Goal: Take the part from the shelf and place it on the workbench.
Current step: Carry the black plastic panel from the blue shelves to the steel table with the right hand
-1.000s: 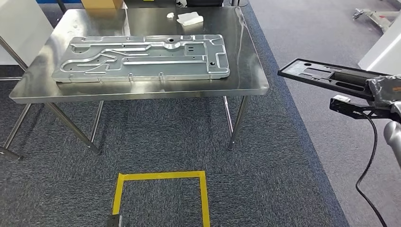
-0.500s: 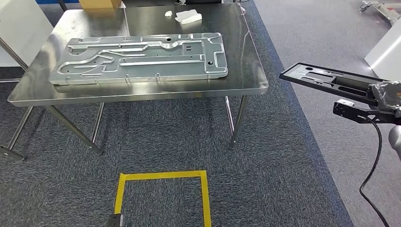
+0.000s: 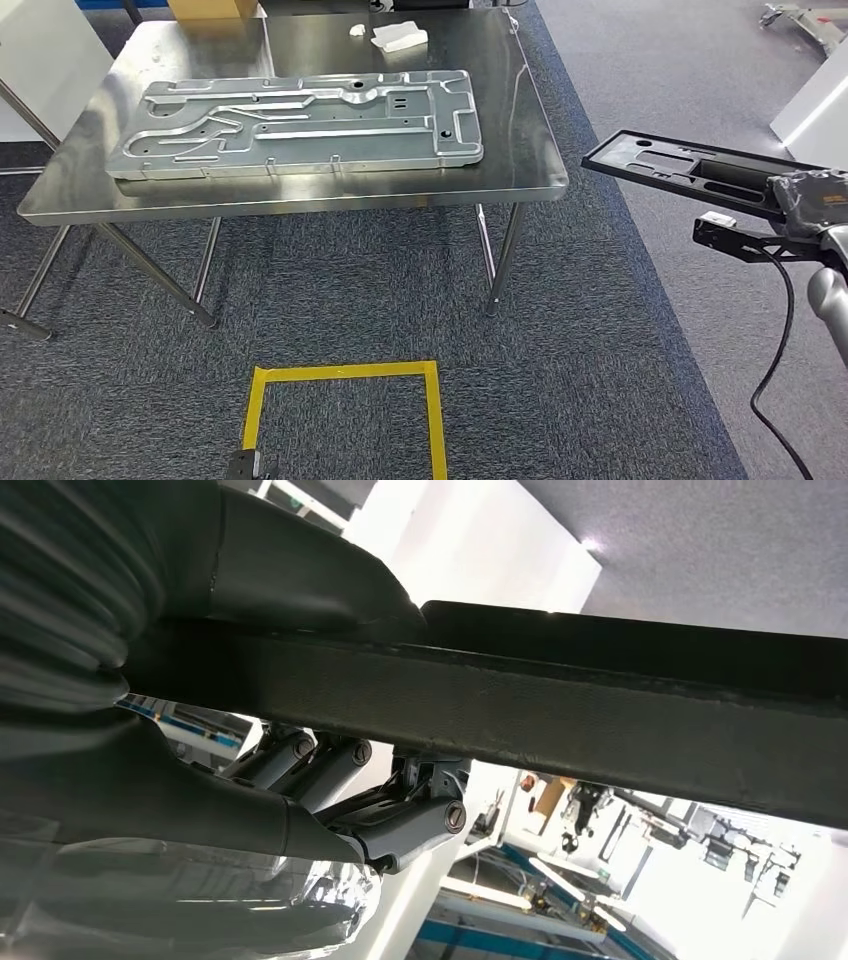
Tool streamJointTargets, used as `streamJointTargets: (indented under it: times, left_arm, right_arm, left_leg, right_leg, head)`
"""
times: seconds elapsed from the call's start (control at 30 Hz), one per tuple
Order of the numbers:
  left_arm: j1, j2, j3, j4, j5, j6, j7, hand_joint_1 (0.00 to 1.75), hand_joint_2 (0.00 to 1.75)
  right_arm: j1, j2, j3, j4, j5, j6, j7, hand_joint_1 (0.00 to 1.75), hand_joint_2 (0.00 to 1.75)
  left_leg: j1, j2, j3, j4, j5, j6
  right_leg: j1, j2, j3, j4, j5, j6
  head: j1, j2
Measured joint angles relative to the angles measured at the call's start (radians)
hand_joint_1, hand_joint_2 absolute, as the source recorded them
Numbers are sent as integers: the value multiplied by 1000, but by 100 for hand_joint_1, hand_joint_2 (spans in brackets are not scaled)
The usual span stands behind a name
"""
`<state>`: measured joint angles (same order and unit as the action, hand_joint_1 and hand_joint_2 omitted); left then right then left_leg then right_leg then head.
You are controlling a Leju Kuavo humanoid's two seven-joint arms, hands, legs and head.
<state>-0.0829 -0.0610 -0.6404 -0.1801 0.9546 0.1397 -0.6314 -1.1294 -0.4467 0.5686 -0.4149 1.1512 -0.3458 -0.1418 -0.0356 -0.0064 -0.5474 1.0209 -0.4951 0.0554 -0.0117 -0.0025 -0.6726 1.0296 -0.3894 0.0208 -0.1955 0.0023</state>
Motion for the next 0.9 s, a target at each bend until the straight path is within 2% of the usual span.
streamJointTargets:
  times: [0.1,0.17,0.23,0.27,0.33,0.37,0.4,0.43,0.5,0.53,0.57,0.6,0.67,0.73,0.77,0.83,0.87,0.9]
  left_arm:
    - [0,0,2,0,0,-3,0,0,175]
    - [1,0,4,0,0,-4,0,0,175]
    - [0,0,6,0,0,-4,-1,0,175]
    - [0,-1,6,0,0,-5,-2,0,175]
    - [0,-2,7,0,0,-6,-3,0,175]
    - [1,-3,8,0,0,-6,-3,0,175]
    - [3,-4,8,0,0,-6,-3,0,175]
    - [4,-5,8,0,0,-6,-3,0,175]
    - [4,-7,8,0,0,-6,-5,0,175]
    - [4,-8,8,0,0,-6,-5,0,175]
    - [3,-8,8,0,0,-6,-6,0,175]
    - [3,-8,9,0,0,-6,-7,0,175]
    - [4,-9,9,0,0,-7,-8,0,175]
    - [3,-8,9,0,1,-7,-8,0,175]
    - [1,-8,9,0,1,-7,-8,0,175]
    - [-4,-9,9,0,0,-7,-7,0,175]
    - [-6,-9,9,0,0,-8,-6,0,175]
    - [-6,-9,9,0,0,-8,-5,0,175]
  right_arm:
    - [2,0,2,0,-1,3,1,175,175]
    - [3,0,3,-4,-2,2,3,175,175]
    - [3,-2,4,-8,-3,2,5,175,175]
    - [4,-4,4,-8,-3,2,6,175,175]
    - [9,-7,5,-8,-4,1,10,175,175]
    - [14,-9,5,-8,-3,1,12,175,175]
    - [19,-10,6,-8,-3,1,13,175,175]
    - [23,-11,7,-9,-2,1,13,175,175]
    - [25,-15,9,-11,-1,1,14,175,175]
    - [23,-17,11,-13,0,2,15,175,175]
    - [21,-20,12,-15,2,3,17,175,175]
    - [20,-23,13,-16,3,5,18,175,175]
    - [18,-26,16,-19,7,8,20,175,175]
    - [14,-26,18,-25,8,10,21,175,175]
    - [11,-26,19,-28,9,12,22,175,175]
    - [4,-26,20,-30,13,20,24,175,175]
    - [0,-26,21,-31,16,26,25,175,175]
    - [-3,-26,22,-31,18,32,24,175,175]
  left_leg:
    - [-4,0,-2,0,0,5]
    - [-2,0,2,-10,7,14]
    - [3,-2,14,-30,20,21]
    - [5,-3,20,-36,25,24]
    - [5,-8,23,-38,25,26]
    - [6,-12,24,-36,23,26]
    - [7,-18,26,-34,20,25]
    - [8,-25,28,-31,16,23]
    - [9,-38,32,-19,2,15]
    - [10,-44,30,-10,-6,9]
    - [11,-51,26,-4,-12,3]
    - [12,-57,21,0,-17,-3]
    - [15,-66,18,0,-22,-15]
    - [16,-46,8,28,-42,-30]
    - [17,-30,-13,71,-63,-38]
    - [26,-9,-88,202,-112,-49]
    - [30,-6,-127,260,-125,-53]
    - [33,-4,-151,288,-118,-55]
  right_leg:
    - [-4,0,1,-1,2,5]
    - [-4,-1,3,-5,5,12]
    - [-3,-1,-6,16,-11,17]
    - [-3,0,-24,55,-32,19]
    - [-4,1,-88,183,-87,23]
    - [-5,1,-117,237,-102,26]
    - [-7,1,-131,259,-98,28]
    - [-9,2,-125,241,-75,30]
    - [-17,16,-67,120,-10,33]
    - [-19,28,-37,62,6,32]
    - [-20,37,-18,25,11,30]
    - [-18,43,-11,13,3,25]
    - [-16,32,-9,9,-3,12]
    - [-18,18,-1,5,-10,-2]
    - [-20,10,4,4,-13,-7]
    - [-19,-4,10,4,-20,-13]
    - [-18,-11,13,4,-23,-14]
    - [-18,-18,16,4,-26,-13]
  head:
    - [0,0]
    - [0,0]
    - [0,0]
    - [0,0]
    - [0,0]
    - [0,0]
    - [0,0]
    - [0,0]
    - [0,0]
    - [0,0]
    - [0,0]
    - [0,0]
    - [0,0]
    - [0,0]
    - [0,0]
    - [0,0]
    - [0,0]
    - [0,0]
